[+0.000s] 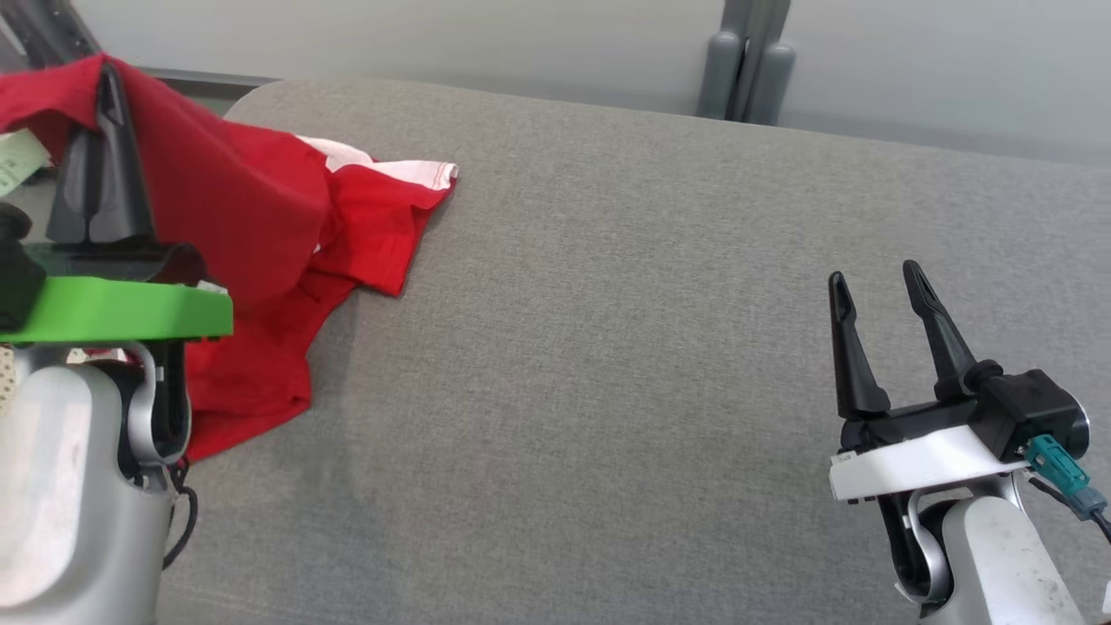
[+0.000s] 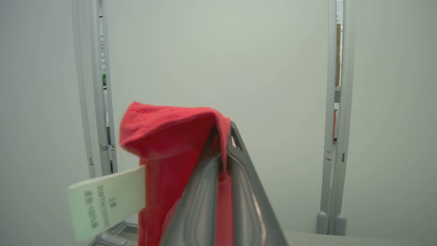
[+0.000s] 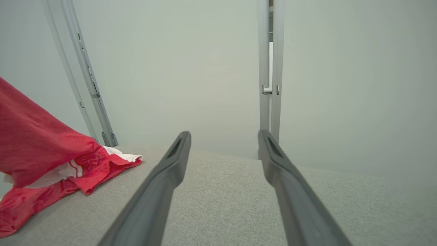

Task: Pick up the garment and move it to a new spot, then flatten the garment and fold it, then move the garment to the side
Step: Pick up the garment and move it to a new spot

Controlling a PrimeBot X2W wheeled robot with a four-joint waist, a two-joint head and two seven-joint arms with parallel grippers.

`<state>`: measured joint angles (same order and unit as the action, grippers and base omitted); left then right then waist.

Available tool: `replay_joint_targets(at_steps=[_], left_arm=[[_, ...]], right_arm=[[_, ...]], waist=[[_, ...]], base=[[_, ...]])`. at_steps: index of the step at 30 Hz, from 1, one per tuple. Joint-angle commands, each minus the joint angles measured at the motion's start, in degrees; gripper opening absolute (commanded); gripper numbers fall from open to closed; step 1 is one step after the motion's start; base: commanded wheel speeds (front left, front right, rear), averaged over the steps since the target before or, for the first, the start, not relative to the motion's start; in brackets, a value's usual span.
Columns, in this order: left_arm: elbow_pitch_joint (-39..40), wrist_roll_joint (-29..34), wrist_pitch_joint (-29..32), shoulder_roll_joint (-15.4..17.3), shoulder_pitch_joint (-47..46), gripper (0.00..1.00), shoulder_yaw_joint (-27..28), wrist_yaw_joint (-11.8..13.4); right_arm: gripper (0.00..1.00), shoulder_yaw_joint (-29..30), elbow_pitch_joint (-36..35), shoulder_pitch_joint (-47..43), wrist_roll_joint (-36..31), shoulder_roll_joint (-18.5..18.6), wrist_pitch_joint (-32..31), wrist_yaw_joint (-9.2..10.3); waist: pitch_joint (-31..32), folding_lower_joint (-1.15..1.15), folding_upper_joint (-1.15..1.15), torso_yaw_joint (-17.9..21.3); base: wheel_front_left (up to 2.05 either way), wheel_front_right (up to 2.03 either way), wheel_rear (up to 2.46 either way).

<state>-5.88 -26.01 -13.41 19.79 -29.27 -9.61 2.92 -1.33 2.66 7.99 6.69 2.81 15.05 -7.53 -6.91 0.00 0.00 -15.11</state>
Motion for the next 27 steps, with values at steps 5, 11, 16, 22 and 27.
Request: replay_joint_targets(at_steps=[5, 11, 16, 22, 27], left_arm=[[6.9, 0.0, 1.8, -0.9, 1.7, 0.0, -1.2, 1.2], [10.0, -0.5, 4.6, -3.5, -2.0, 0.0, -5.1, 0.3], [8.5, -0.3, 6.5, -7.1, -5.3, 0.0, -10.5, -1.5], [2.9, -0.1, 6.2, -12.7, -8.7, 0.0, -15.6, -2.4], [-3.7, -1.4, 3.9, -15.9, -12.6, 0.0, -19.0, -2.6]], right_arm=[[1.0, -0.3, -0.3, 0.0, 1.7, 0.1, 0.2, 0.08], [1.0, -0.3, -0.5, 1.1, 3.2, 0.2, 0.2, 0.08], [1.0, -0.7, -0.1, 2.0, 4.3, 0.2, 0.2, 0.08], [1.0, -0.2, 0.3, 2.6, 5.0, 0.1, 0.2, 0.08], [1.0, 0.3, 0.6, 2.8, 6.0, 0.1, 0.2, 0.08]], waist=[[1.5, 0.0, 0.0, 5.7], [0.6, 0.0, 0.0, 11.0], [0.1, 0.0, 0.0, 16.6], [-1.4, 0.0, 0.0, 23.6], [-2.6, 0.0, 0.0, 29.3]], base=[[0.0, 0.0, 0.0], [0.0, 0.0, 0.0], [0.0, 0.0, 0.0], [0.0, 0.0, 0.0], [0.0, 0.0, 0.0]])
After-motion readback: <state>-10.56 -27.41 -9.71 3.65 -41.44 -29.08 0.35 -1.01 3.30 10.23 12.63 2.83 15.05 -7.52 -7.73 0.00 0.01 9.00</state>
